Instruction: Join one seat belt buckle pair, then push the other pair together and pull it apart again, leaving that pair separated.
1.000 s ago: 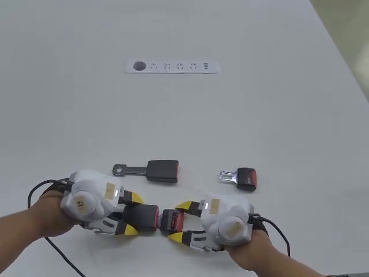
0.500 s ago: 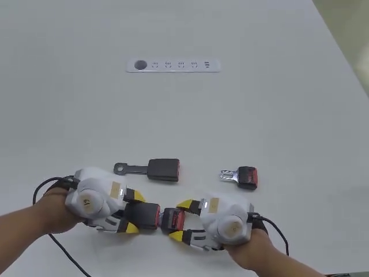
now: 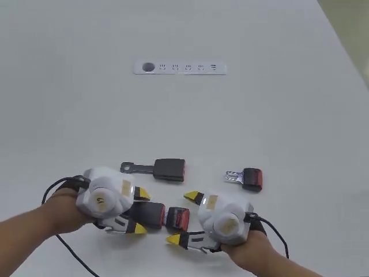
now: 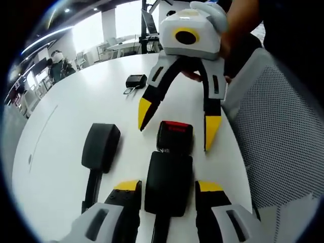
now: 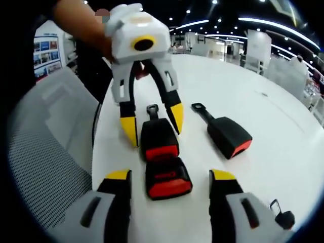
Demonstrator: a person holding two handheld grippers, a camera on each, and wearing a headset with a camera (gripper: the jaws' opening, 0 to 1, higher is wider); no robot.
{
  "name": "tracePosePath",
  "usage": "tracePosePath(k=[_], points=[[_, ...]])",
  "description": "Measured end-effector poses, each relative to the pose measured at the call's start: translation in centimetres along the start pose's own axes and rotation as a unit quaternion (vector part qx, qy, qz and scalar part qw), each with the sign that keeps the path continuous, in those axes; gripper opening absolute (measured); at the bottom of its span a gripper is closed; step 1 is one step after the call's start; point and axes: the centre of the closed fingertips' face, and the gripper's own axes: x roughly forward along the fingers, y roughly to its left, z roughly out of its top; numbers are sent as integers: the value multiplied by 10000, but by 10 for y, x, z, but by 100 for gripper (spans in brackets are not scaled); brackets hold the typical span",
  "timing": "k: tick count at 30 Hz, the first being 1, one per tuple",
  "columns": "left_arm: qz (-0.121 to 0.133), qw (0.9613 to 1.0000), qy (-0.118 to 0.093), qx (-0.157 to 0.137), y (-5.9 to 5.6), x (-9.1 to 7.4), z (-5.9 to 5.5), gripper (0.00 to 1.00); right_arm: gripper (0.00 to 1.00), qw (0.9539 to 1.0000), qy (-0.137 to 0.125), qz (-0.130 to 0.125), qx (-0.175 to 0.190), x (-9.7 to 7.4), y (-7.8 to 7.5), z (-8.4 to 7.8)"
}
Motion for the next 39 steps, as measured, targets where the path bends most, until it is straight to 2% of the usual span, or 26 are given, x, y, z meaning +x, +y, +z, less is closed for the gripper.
tracePosePath(k=[1,2,4,7,9,10,13,16,19,22,26,28,30,33,36,39], points=[[115,9998,2,-167,3,-3,1,53,64,10000,-43,-25,-14,-2,0,2],[190,9989,-85,-425,5,-4,3,61,65,10000,-96,-20,3,-3,0,4],[293,9974,-318,-569,9,-8,10,77,68,9998,-185,-14,68,-5,1,8],[433,9965,-351,-623,14,-18,13,78,76,9995,-304,-66,94,-10,-1,13],[516,9951,-487,-692,19,-23,19,80,80,9992,-378,-11,137,-13,0,16],[519,9943,-558,-746,20,-25,23,83,81,9991,-405,22,117,-16,1,18],[629,9940,-554,-703,26,-31,29,92,83,9991,-432,-4,-12,-24,-1,19],[738,9934,-606,-639,35,-40,35,91,85,9990,-443,-25,-103,-33,-8,19],[840,9930,-649,-511,46,-51,44,92,85,9987,-453,-106,-205,-45,-21,19],[853,9929,-667,-491,53,-57,49,95,86,9985,-469,-223,-160,-59,-41,18],[1010,9908,-747,-503,68,-68,53,96,86,9983,-436,-360,-147,-75,-64,13],[1021,9911,-718,-471,71,-69,53,95,86,9984,-421,-359,-130,-83,-74,10],[987,9934,-544,-208,72,-68,50,94,87,9987,-329,-379,-85,-90,-83,3],[924,9939,-551,-249,77,-64,49,94,87,9987,-224,-456,-29,-99,-98,-5],[912,9938,-575,-262,84,-60,53,93,86,9983,-204,-539,107,-107,-110,-10],[850,9948,-540,-181,88,-52,55,92,84,9981,-121,-546,242,-112,-119,-20]])
